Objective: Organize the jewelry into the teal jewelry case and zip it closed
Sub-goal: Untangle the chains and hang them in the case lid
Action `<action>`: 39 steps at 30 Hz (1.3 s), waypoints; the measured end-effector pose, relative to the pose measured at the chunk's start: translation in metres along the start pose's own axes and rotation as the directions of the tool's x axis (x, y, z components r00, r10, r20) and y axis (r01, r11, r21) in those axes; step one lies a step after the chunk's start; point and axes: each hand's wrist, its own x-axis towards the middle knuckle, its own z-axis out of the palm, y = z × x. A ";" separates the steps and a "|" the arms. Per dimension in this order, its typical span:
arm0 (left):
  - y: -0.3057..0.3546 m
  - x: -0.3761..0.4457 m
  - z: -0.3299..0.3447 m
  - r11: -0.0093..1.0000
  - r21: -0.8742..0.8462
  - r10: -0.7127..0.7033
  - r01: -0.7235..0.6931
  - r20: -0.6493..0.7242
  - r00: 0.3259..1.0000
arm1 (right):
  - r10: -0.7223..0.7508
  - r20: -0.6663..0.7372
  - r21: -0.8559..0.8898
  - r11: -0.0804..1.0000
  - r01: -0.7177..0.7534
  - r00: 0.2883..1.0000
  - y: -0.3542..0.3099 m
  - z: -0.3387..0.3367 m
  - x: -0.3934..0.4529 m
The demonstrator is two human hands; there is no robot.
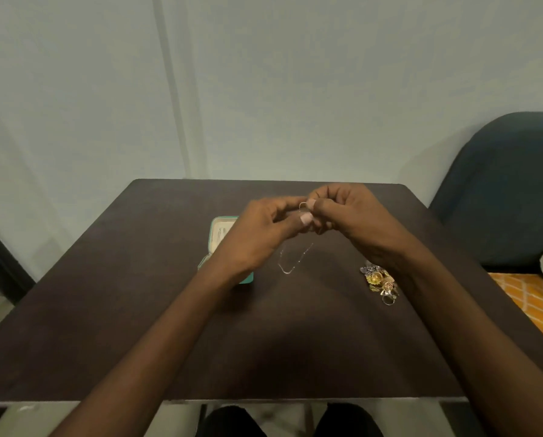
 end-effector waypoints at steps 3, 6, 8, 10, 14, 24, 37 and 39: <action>0.015 -0.003 0.007 0.997 0.071 -0.027 0.028 -0.012 1.000 | -0.022 -0.052 0.038 0.999 0.024 0.998 -0.013 -0.007 -0.014; 0.034 -0.008 0.013 0.996 -0.019 -0.086 0.086 0.016 0.996 | -0.014 -0.111 0.120 0.992 0.027 0.994 -0.017 -0.010 -0.026; 0.047 -0.010 0.016 0.969 -0.193 -0.147 0.154 0.051 0.988 | 0.026 -0.173 0.206 0.979 0.010 0.985 -0.017 -0.009 -0.034; 0.060 -0.011 0.019 0.918 -0.338 -0.190 0.206 0.080 0.978 | 0.055 -0.219 0.293 0.956 0.011 0.974 -0.015 -0.004 -0.044; 0.080 -0.009 0.023 0.862 -0.454 -0.206 0.228 0.099 0.974 | 0.089 -0.209 0.440 0.898 0.012 0.974 -0.008 0.008 -0.069; 0.111 -0.008 0.022 0.747 -0.626 -0.218 0.224 0.088 0.972 | 0.180 -0.174 0.770 0.638 0.020 0.968 0.023 0.038 -0.101; 0.099 -0.015 0.027 0.724 -0.635 -0.194 0.269 0.187 0.963 | 0.095 -0.244 0.916 0.351 0.197 0.965 0.027 0.055 -0.111; 0.095 -0.016 0.026 0.776 -0.556 -0.219 0.298 0.206 0.954 | 0.100 -0.271 0.913 0.340 0.223 0.957 0.026 0.054 -0.111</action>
